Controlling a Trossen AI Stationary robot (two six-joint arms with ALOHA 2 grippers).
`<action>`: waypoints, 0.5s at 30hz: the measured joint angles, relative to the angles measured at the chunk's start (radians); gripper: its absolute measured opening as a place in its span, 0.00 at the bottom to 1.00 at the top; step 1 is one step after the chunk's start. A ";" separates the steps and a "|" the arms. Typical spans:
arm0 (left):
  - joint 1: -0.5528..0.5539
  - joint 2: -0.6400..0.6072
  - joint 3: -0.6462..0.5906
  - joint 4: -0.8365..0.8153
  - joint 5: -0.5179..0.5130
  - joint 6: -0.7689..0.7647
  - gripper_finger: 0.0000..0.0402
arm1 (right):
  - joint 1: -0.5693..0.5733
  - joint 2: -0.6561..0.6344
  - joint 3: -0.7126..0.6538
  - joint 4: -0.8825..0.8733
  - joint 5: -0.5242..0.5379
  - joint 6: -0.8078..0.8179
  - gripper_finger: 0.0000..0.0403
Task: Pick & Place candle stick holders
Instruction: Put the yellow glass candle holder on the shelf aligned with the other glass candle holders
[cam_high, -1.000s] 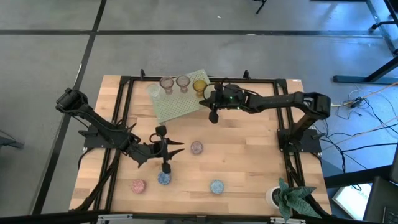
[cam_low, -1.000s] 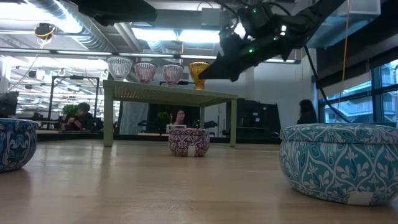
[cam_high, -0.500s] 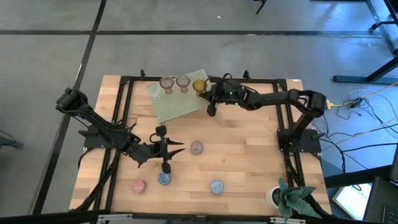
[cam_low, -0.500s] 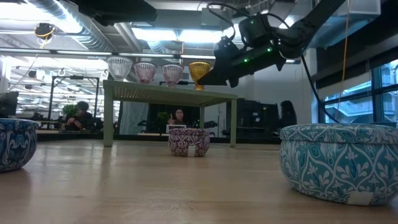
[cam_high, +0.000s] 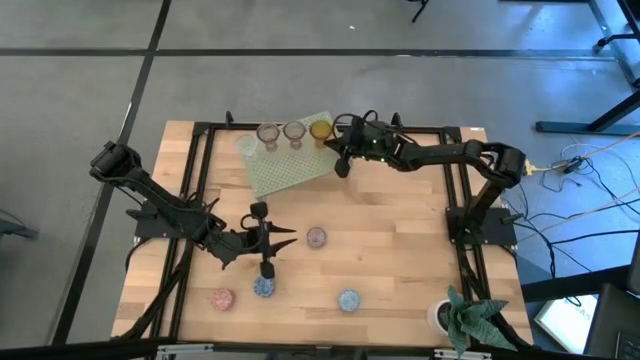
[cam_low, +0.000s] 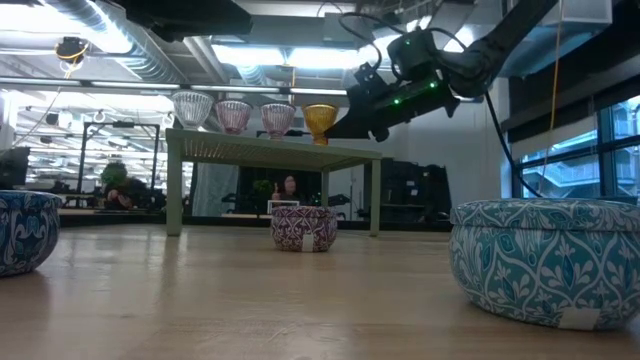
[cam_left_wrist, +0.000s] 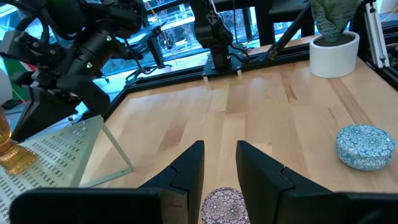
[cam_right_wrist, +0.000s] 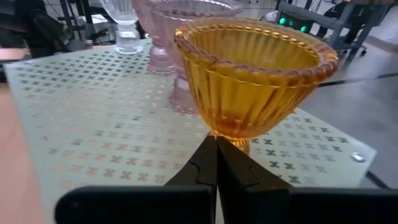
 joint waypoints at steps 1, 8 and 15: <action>0.000 0.000 0.000 0.000 0.000 0.000 0.22 | -0.004 0.000 0.000 0.000 0.000 -0.008 0.00; 0.000 0.000 0.000 0.000 0.000 0.000 0.22 | -0.018 0.000 0.000 -0.016 -0.059 -0.007 0.00; 0.000 0.000 0.000 0.000 0.000 -0.001 0.22 | -0.001 0.000 0.000 -0.012 -0.095 -0.010 0.00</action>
